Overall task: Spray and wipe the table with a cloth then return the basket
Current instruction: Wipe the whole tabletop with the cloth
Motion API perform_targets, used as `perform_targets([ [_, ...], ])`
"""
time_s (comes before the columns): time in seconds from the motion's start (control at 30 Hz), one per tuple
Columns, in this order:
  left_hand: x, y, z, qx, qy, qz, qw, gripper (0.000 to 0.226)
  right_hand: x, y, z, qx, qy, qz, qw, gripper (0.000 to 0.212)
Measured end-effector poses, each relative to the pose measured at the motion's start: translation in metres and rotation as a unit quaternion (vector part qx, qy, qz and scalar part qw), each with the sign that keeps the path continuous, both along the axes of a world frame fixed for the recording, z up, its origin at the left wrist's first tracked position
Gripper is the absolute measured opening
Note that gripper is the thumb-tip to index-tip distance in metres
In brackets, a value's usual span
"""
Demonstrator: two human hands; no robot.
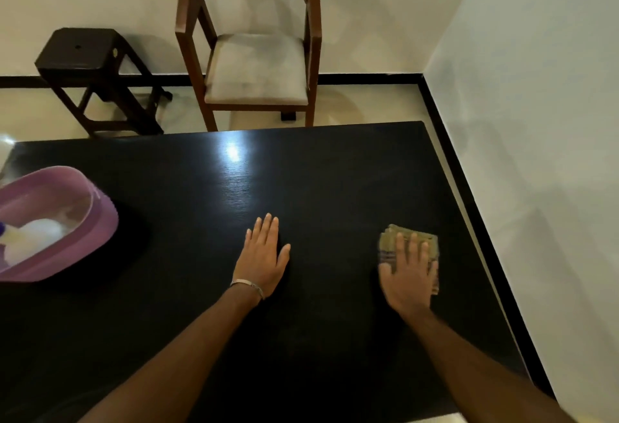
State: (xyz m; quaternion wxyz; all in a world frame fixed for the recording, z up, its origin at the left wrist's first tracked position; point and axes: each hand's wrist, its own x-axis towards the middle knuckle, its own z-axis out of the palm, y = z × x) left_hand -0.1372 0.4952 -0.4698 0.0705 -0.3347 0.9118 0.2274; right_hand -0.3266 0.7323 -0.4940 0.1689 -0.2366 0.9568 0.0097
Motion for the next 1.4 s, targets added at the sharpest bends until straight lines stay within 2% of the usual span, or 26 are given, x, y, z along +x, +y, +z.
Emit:
perform_targets([
  [0.1,0.029,-0.003,-0.001,-0.012,-0.012,-0.002,1.0,0.066,0.096,-0.039,0.012,-0.007,-0.034,0.092,0.995,0.082],
  [0.2,0.057,-0.007,-0.001,-0.019,-0.018,-0.005,1.0,0.067,0.187,-0.068,0.021,-0.01,-0.107,0.221,0.969,0.079],
  [0.3,0.091,-0.016,-0.001,-0.016,-0.015,-0.012,1.0,0.067,0.222,-0.057,0.019,-0.032,-0.157,0.308,0.938,0.078],
  [0.37,0.119,-0.022,-0.003,-0.023,-0.019,-0.014,0.999,0.067,0.211,-0.033,0.011,-0.044,-0.123,0.262,0.956,0.082],
  [0.47,0.166,-0.036,-0.005,-0.011,-0.02,-0.002,1.0,0.066,0.171,0.008,0.004,-0.006,-0.02,0.06,0.998,0.079],
  [0.57,0.208,-0.047,-0.004,0.004,-0.014,0.017,1.0,0.066,0.133,0.026,0.011,0.022,-0.036,-0.083,0.996,0.073],
  [0.67,0.244,-0.059,-0.006,0.009,-0.026,0.035,0.999,0.066,0.152,-0.007,0.01,0.026,-0.041,-0.136,0.99,0.074],
  [0.73,0.262,-0.067,-0.006,0.016,-0.03,0.051,0.998,0.065,0.202,-0.049,0.009,0.021,-0.018,-0.076,0.997,0.077],
  [0.83,0.273,-0.075,-0.004,0.019,-0.02,0.072,0.997,0.065,0.301,-0.114,0.012,-0.005,-0.036,0.083,0.996,0.083],
  [0.93,0.281,-0.076,0.001,0.011,-0.004,0.08,0.997,0.069,0.388,-0.16,0.013,-0.017,-0.106,0.261,0.959,0.079],
  [1.0,0.284,-0.078,0.002,0.011,-0.004,0.074,0.997,0.066,0.406,-0.168,0.016,-0.011,-0.143,0.337,0.931,0.074],
  [1.1,0.284,-0.075,0.001,0.004,-0.011,0.05,0.999,0.065,0.378,-0.148,0.016,-0.029,-0.127,0.373,0.919,0.075],
  [1.17,0.284,-0.07,0.0,-0.002,-0.006,0.056,0.998,0.065,0.341,-0.114,0.007,-0.019,-0.089,0.315,0.945,0.079],
  [1.27,0.286,-0.061,0.001,0.014,-0.003,0.075,0.997,0.063,0.281,-0.049,0.0,-0.001,-0.041,0.155,0.987,0.079],
  [1.4,0.298,-0.057,0.002,0.015,0.005,0.072,0.997,0.063,0.237,0.016,0.002,0.003,-0.01,-0.007,1.0,0.079],
])
